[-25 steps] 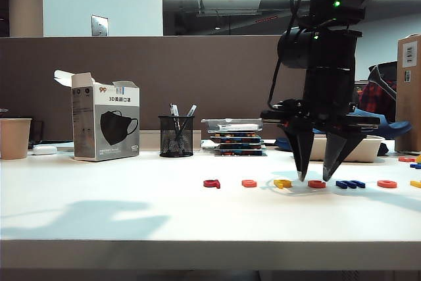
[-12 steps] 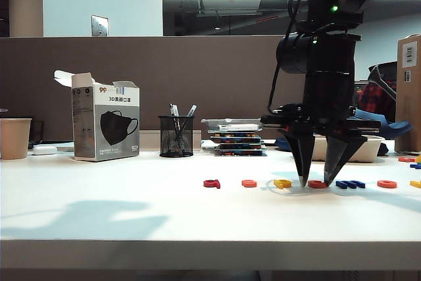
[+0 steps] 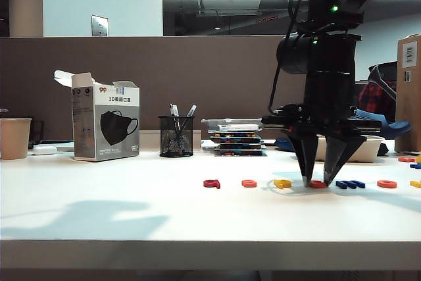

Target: Select the appropriate letters from the row of letter magnets placed on the table to arrange into the word "cup".

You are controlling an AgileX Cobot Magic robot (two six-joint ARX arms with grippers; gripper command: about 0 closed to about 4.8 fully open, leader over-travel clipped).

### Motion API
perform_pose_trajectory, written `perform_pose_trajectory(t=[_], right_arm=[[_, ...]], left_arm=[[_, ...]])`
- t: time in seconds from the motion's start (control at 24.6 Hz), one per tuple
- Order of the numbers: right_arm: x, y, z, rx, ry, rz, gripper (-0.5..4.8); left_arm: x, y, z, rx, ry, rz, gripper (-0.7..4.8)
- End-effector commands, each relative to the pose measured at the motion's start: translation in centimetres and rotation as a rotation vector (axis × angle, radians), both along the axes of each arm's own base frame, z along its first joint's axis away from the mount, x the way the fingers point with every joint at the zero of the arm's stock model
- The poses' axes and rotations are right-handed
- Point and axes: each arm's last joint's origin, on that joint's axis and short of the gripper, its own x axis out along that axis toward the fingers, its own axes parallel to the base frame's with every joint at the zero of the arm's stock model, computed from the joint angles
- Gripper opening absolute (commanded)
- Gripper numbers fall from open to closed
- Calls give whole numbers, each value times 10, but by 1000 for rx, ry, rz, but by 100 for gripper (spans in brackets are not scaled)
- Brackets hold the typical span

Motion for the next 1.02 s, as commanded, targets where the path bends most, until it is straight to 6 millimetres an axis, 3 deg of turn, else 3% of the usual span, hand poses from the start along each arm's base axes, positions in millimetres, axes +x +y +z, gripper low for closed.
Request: perform_pose_trajectory(t=[0.04,0.16,0.41,0.53,1.02], right_arm=[[-2,0,-3,-6,24,-2,165],[-2,0,-3,-6,25,-2,137],[-2,0,-3,-6,25,-2,134],[-2,0,-3,-6,25,-2,93],[-1,1,-3,-4,19,-2,94]], left_arm=[[0,1,2,-7,-8,2,-5],[0,1,2,-7,-8,2,-5],[0,1,2,-7,-8,3,-5],[0,1,2,-7,-8,3,-5],[0,1,2,-7,-8,3,-5]])
